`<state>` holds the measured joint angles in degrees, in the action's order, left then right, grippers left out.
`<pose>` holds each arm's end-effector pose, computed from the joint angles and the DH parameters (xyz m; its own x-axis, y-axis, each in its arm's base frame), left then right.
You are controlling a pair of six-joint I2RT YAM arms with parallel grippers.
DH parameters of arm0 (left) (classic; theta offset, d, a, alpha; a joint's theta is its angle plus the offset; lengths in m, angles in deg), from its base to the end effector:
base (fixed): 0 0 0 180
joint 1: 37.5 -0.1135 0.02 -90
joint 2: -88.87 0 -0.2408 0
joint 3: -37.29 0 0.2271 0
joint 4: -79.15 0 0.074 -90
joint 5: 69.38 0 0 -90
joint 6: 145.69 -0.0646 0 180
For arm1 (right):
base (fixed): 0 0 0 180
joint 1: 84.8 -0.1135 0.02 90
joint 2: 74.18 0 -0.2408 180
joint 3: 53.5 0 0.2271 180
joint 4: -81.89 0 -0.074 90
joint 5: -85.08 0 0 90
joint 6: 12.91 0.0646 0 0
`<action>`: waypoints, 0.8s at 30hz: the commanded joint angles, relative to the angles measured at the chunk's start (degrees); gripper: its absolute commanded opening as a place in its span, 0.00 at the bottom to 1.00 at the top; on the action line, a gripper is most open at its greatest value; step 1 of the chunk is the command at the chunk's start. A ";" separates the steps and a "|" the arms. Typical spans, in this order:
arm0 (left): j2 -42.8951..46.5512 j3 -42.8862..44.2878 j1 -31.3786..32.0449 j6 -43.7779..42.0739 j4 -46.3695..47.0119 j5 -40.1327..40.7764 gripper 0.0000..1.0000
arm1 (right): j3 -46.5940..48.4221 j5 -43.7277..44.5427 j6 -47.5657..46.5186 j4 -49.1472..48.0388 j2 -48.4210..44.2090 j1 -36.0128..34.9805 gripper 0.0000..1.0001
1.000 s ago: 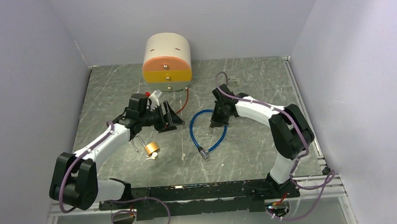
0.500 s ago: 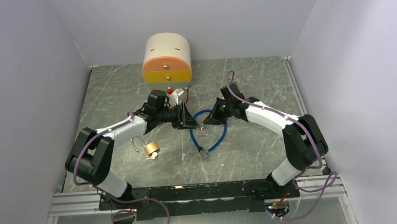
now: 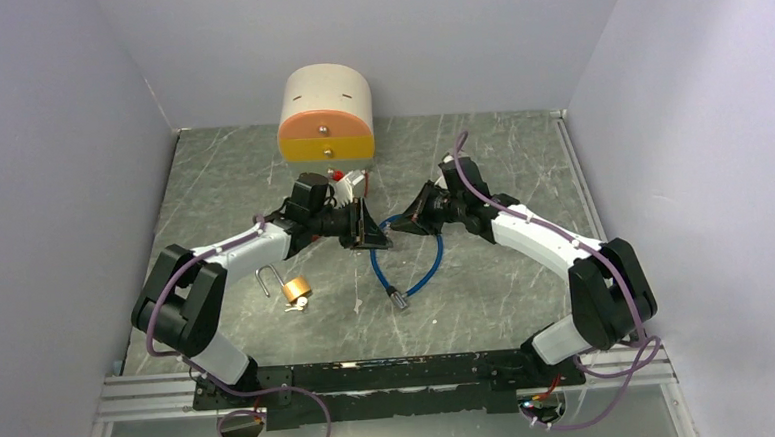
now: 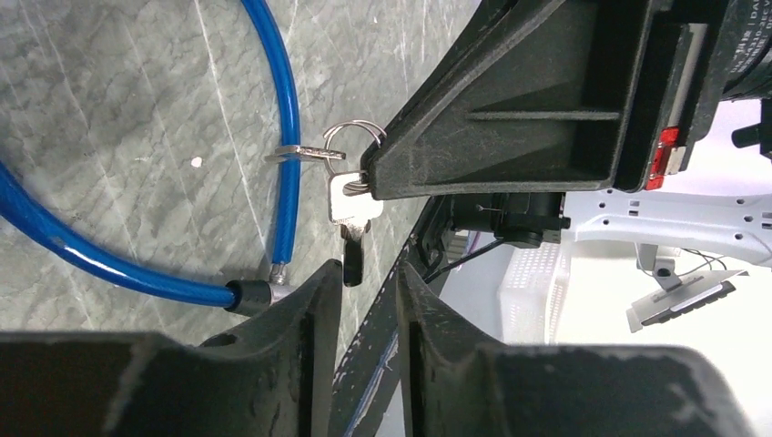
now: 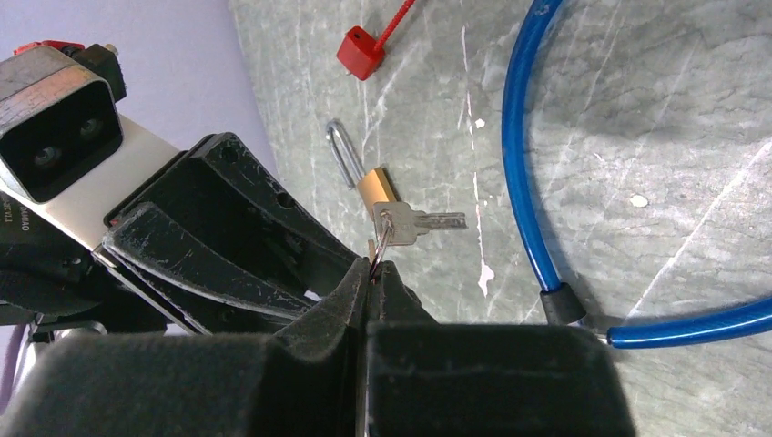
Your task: Unlock with the key
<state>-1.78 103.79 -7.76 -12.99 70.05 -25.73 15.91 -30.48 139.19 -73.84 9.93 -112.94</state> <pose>0.2626 -0.2039 0.1963 -0.9384 -0.0030 -0.3456 0.3149 0.4043 -0.8587 0.2671 0.1745 0.2122 -0.8969 0.4244 -0.1240 0.1526 0.5603 0.8141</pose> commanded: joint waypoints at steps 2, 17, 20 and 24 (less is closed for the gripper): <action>0.83 1.91 0.36 -0.64 2.37 -1.37 0.21 | -0.62 -2.66 1.48 -4.54 -1.75 0.45 0.00; 5.46 4.87 0.35 -9.21 -6.90 -0.71 0.02 | 0.41 -3.02 -8.71 -2.17 -5.83 0.99 0.45; 6.94 7.49 0.35 -13.81 -15.41 -1.40 0.03 | 1.25 -2.84 -14.58 -1.41 -7.92 0.98 0.57; 9.89 9.65 0.38 -18.24 -23.19 -1.28 0.02 | 1.81 -7.36 -23.27 -3.41 -10.91 0.98 0.58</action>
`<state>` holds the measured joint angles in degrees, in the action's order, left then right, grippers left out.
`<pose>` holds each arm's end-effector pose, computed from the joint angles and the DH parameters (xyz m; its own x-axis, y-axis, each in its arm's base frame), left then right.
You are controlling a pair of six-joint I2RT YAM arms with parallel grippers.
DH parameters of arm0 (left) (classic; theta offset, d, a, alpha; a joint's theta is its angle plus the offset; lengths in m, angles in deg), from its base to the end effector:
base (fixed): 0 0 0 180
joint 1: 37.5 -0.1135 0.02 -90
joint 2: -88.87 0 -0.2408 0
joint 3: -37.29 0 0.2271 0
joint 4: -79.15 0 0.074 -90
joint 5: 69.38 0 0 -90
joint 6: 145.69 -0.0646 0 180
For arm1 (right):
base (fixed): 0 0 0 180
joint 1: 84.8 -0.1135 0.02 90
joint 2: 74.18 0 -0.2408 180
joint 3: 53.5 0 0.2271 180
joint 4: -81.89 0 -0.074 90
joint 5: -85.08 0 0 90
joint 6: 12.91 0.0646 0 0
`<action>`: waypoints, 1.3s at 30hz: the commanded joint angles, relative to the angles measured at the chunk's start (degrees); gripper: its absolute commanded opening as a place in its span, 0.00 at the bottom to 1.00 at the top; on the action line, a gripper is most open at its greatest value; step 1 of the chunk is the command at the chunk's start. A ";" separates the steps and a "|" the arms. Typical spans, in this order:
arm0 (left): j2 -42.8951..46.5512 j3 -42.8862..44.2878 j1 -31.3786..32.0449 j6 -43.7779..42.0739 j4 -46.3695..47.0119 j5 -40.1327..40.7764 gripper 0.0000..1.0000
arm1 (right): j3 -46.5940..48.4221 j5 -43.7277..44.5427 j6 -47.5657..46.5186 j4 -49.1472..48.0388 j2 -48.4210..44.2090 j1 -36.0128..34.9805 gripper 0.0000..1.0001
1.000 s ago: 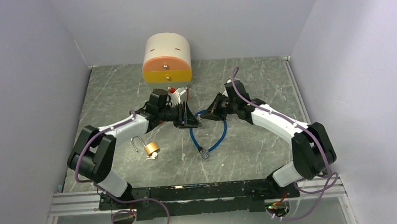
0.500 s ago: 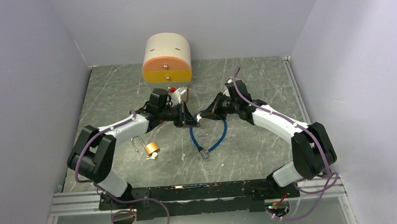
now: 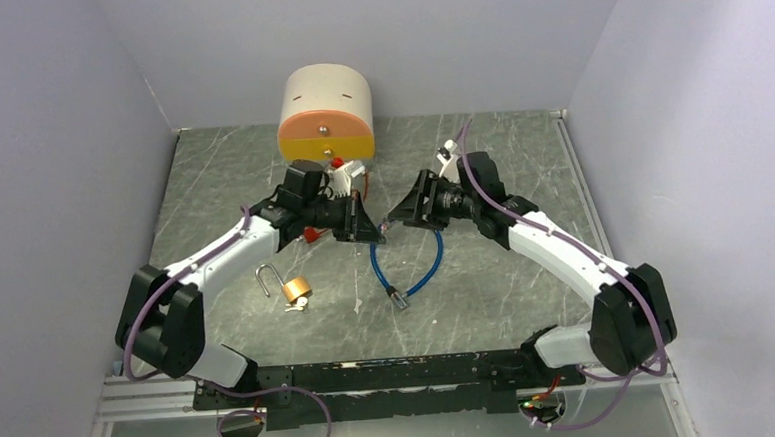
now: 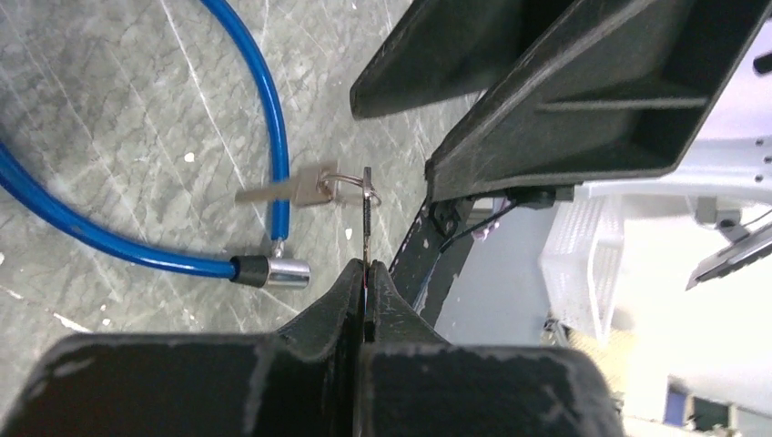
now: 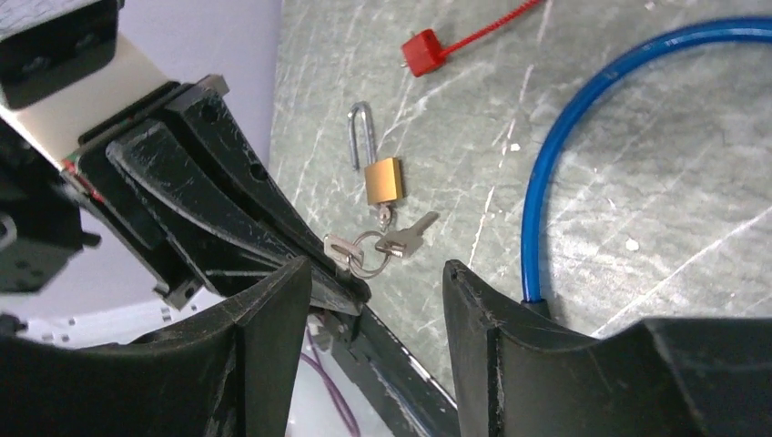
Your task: Unlock with the key
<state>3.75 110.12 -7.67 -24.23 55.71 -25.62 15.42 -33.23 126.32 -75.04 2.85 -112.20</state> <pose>0.2524 -0.1985 0.2358 -0.8771 0.0868 -0.4723 0.4629 0.4146 -0.7834 0.2547 0.1665 0.2484 -0.8798 0.2950 -0.3727 -0.1517 0.5689 0.8083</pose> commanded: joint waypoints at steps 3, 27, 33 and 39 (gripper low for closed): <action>6.40 4.17 0.27 -9.63 -12.68 -3.55 0.03 | 3.71 -11.18 -15.05 -5.23 -3.95 0.12 0.58; 11.82 11.76 0.41 -22.83 -30.72 -11.15 0.03 | 7.26 -30.34 -20.52 -8.91 -1.69 -7.04 0.31; 11.76 12.95 0.37 -24.22 -32.57 -12.01 0.02 | 10.73 -29.28 -27.10 0.41 -1.05 -8.94 0.25; 12.33 13.02 0.37 -24.12 -32.26 -12.67 0.03 | 10.19 -26.63 -26.01 -0.83 -2.09 -8.99 0.00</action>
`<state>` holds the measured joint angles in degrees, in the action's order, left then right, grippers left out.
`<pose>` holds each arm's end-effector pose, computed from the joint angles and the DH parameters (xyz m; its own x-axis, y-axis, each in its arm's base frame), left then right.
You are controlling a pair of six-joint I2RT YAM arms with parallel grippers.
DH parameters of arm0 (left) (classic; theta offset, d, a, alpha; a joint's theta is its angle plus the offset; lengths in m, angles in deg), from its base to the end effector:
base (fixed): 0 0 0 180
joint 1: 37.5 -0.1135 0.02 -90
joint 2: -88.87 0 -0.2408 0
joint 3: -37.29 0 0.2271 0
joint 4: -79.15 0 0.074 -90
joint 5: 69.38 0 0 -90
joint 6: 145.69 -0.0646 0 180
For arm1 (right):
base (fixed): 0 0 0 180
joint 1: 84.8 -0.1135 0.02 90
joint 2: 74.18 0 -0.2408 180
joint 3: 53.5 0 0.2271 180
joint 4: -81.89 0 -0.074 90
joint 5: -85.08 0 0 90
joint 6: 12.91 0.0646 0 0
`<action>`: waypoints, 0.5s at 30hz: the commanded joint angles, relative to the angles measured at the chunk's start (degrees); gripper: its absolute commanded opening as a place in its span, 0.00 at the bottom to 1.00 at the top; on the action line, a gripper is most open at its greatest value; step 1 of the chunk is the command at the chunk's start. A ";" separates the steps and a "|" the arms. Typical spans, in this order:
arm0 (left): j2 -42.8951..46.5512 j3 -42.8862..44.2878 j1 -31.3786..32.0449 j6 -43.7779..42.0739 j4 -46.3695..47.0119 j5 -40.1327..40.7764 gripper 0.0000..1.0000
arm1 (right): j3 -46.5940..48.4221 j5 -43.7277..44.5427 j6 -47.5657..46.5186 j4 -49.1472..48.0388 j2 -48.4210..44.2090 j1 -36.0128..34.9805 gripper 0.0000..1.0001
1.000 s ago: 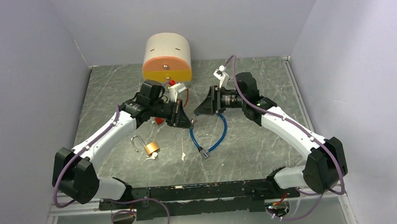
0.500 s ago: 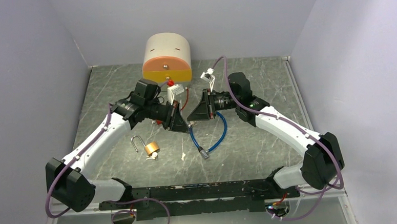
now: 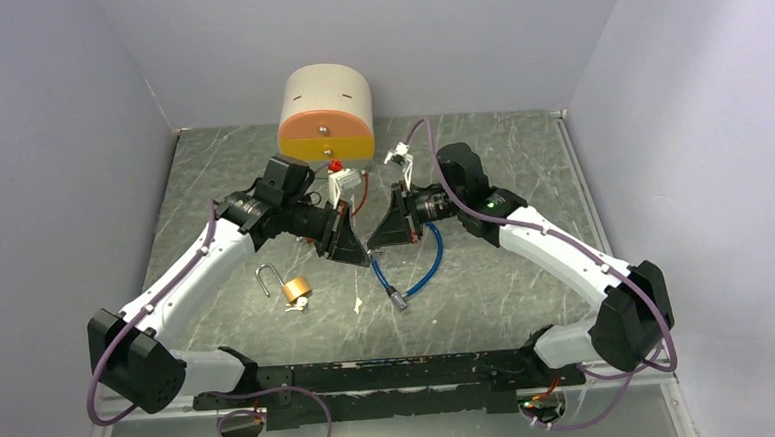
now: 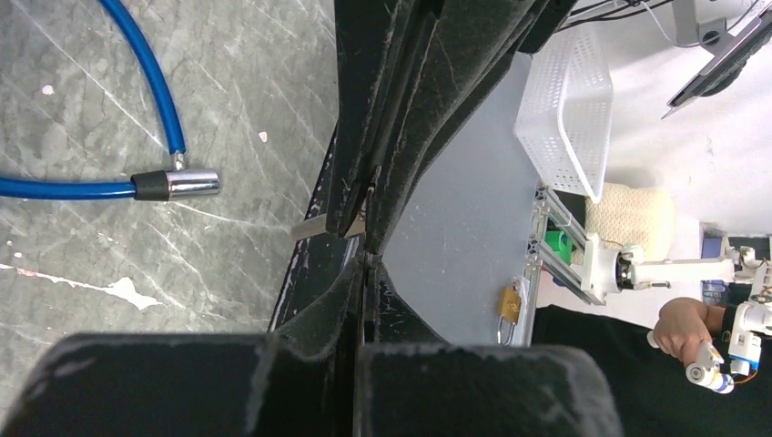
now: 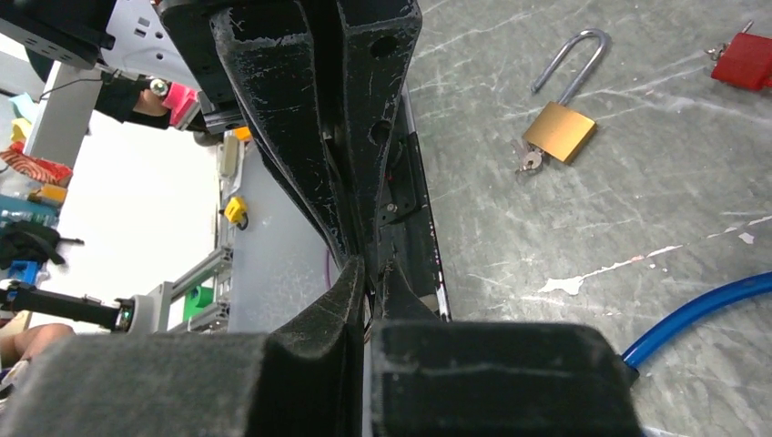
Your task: Unlock with the key
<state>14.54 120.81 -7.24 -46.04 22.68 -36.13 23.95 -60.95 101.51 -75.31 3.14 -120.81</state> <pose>0.1916 -0.1743 0.3012 -0.7541 0.3335 -0.5658 0.6491 0.2471 -0.7194 0.2078 0.2173 0.3065 -0.6756 -0.2055 -0.7080 -0.7339 0.0956 0.6725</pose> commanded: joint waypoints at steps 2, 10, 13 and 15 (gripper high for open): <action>1.70 2.25 -0.08 -1.24 1.24 -1.69 0.09 | 0.21 2.67 0.75 -3.75 -3.43 -0.34 0.00; 6.34 -1.87 -0.19 12.43 15.89 -0.30 0.48 | -6.07 11.89 12.33 -18.88 -9.75 -0.29 0.00; 8.91 -3.30 -0.18 20.72 25.47 -0.62 0.46 | -9.07 13.97 18.95 -25.99 -12.03 -0.39 0.00; 10.04 -2.29 -0.23 22.91 27.63 0.76 0.42 | -10.37 15.42 21.38 -28.78 -13.76 -0.38 0.00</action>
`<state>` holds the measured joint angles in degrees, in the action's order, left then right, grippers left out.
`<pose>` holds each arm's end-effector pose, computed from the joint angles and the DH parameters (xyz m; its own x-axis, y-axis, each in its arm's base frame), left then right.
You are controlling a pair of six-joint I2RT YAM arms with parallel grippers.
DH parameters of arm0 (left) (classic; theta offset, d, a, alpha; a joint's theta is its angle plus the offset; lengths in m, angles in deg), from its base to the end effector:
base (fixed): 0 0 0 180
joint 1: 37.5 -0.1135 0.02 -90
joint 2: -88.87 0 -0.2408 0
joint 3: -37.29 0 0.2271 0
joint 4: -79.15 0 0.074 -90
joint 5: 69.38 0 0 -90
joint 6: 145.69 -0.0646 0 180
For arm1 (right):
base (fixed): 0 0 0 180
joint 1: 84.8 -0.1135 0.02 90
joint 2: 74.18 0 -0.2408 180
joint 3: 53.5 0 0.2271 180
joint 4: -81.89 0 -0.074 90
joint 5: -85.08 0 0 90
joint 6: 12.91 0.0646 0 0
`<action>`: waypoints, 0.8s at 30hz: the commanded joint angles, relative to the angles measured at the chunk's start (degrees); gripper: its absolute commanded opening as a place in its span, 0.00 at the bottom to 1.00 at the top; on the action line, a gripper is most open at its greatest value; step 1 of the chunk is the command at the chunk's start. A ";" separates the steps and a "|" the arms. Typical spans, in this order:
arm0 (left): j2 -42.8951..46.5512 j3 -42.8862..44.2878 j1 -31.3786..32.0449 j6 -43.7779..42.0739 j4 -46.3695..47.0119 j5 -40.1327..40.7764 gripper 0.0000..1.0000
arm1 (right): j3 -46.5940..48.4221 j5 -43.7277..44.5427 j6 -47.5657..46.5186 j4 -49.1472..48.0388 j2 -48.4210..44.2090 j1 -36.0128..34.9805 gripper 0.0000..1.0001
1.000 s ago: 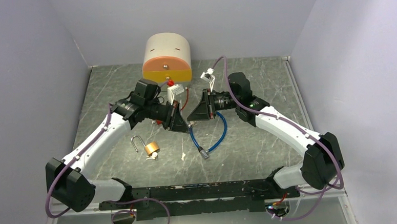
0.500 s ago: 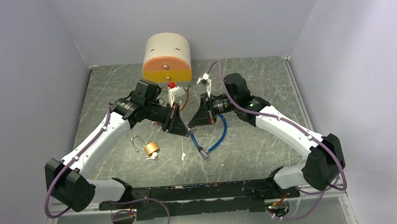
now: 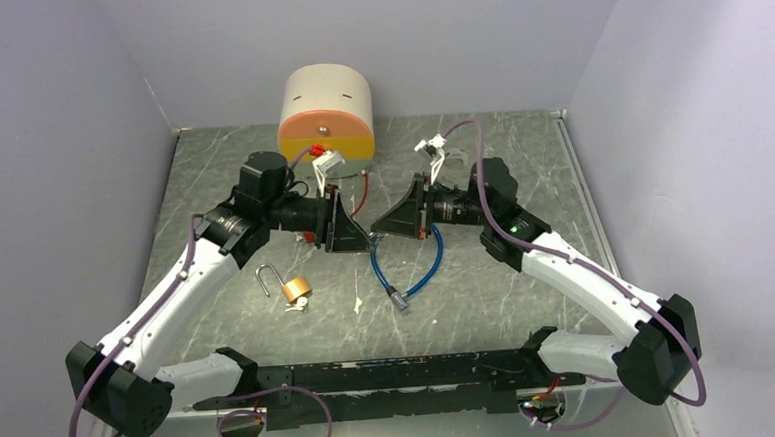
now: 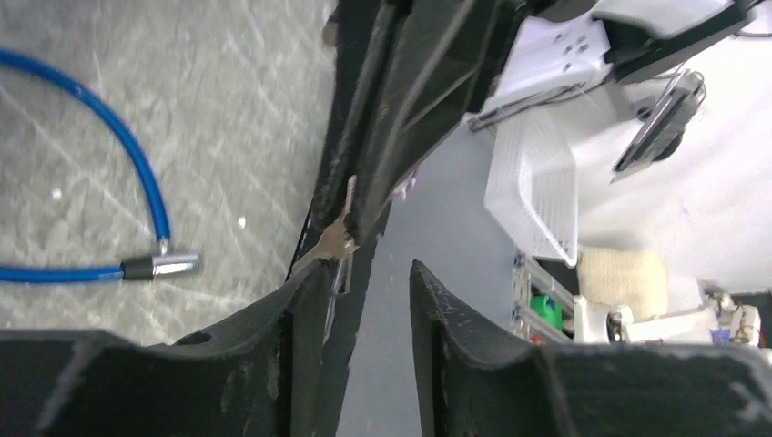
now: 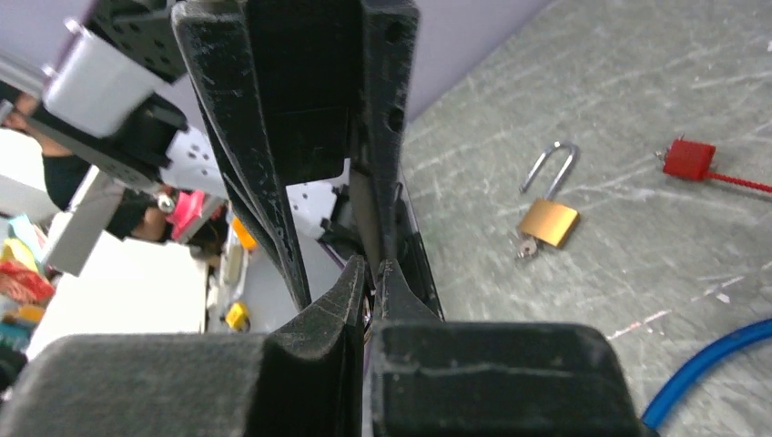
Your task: Unlock with the key
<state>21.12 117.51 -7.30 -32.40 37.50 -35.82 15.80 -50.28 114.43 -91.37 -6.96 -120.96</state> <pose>0.1858 -0.1704 0.3319 -0.7456 0.1811 -0.6413 0.6664 0.1997 -0.7184 0.1931 0.1980 0.3341 -0.6509 0.0522 -0.7574 -0.7451 0.1474 0.6505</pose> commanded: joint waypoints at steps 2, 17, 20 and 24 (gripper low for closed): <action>3.75 2.26 -0.06 10.82 13.76 0.59 0.37 | -2.63 5.75 10.03 -14.36 -4.60 -0.23 0.00; 4.78 3.24 -0.14 11.04 13.52 -1.16 0.03 | -2.23 6.52 11.89 -14.49 -6.56 -0.25 0.12; 5.05 4.63 -0.07 7.11 8.93 -1.87 0.03 | -2.98 6.68 11.57 -14.37 -8.46 -0.23 0.42; 4.18 9.04 -0.05 -1.51 -0.78 -4.01 0.03 | -2.44 5.94 10.01 -13.44 -9.54 -0.25 0.54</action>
<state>24.31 120.59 -7.37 -24.80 44.65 -36.30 12.65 -44.20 126.36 -103.00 -13.94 -121.20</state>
